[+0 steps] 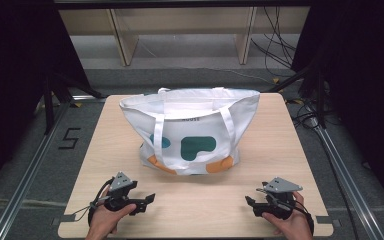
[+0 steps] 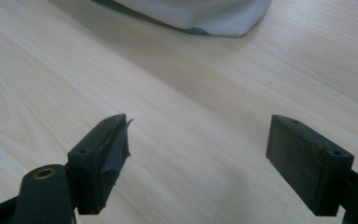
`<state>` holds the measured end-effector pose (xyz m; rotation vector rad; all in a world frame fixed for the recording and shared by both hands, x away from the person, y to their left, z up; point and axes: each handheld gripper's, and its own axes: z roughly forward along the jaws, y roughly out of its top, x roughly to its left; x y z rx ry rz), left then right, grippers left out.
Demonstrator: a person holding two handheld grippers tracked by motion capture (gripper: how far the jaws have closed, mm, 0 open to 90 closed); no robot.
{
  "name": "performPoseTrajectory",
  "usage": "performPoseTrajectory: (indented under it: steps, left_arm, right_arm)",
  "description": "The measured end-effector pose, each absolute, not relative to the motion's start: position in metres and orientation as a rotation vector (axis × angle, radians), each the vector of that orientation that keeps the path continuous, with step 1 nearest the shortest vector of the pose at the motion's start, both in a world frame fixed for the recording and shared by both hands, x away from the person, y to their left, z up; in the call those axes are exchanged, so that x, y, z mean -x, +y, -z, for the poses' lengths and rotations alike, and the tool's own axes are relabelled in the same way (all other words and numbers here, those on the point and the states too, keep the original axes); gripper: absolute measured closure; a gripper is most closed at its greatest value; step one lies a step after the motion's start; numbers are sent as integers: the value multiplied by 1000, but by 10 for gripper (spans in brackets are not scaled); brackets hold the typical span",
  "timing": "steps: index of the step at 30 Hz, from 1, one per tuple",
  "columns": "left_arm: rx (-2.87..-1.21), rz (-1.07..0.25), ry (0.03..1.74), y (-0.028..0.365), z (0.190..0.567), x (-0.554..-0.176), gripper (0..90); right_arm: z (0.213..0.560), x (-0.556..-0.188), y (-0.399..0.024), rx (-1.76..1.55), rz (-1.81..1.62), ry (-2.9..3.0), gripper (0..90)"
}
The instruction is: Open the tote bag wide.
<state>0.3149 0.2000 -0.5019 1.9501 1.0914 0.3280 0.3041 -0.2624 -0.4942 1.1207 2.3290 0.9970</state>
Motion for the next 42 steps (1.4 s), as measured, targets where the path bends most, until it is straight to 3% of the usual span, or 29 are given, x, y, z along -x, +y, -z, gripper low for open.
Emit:
performPoseTrajectory:
  steps: [13, 21, 27, 29, 31, 32, 34, 36, 37, 38, 39, 40, 42]
  left_arm:
    - [-2001, -325, 1059, 201, 501, -315, 152]
    - [-1961, -322, 1083, 197, 501, -314, 152]
    - [-1940, -293, 1055, 197, 499, -315, 166]
    - [-1939, -296, 1053, 196, 499, -314, 215]
    - [-1932, -290, 1066, 195, 497, -314, 221]
    - [-1937, -279, 1046, 196, 497, -316, 285]
    - [-1936, -284, 1044, 195, 493, -316, 298]
    - [-1927, -290, 1037, 196, 489, -317, 390]
    - [-1934, -295, 1034, 197, 485, -317, 514]
    - [-1926, -307, 1017, 197, 482, -317, 514]
    - [-1917, -315, 1006, 198, 480, -318, 644]
    - [-1913, -313, 993, 200, 476, -318, 644]
    - [-1919, -333, 973, 200, 468, -321, 812]
  right_arm:
    - [493, -301, -260, -1180, -992, 2315, 223]
    - [491, -303, -261, -1131, -1018, 2311, 269]
    - [483, -304, -260, -1091, -1038, 2314, 372]
    - [476, -307, -257, -1066, -1050, 2307, 465]
    - [473, -308, -256, -1048, -1056, 2303, 499]
    - [469, -311, -255, -1007, -1057, 2300, 537]
    - [467, -311, -254, -1020, -1057, 2305, 573]
    - [464, -314, -253, -982, -1065, 2302, 628]
    - [457, -315, -250, -982, -1084, 2302, 708]
    - [457, -315, -250, -982, -1084, 2302, 708]
    - [449, -320, -250, -911, -1091, 2292, 767]
    - [449, -320, -250, -911, -1091, 2292, 767]
    - [433, -327, -245, -859, -1110, 2279, 840]
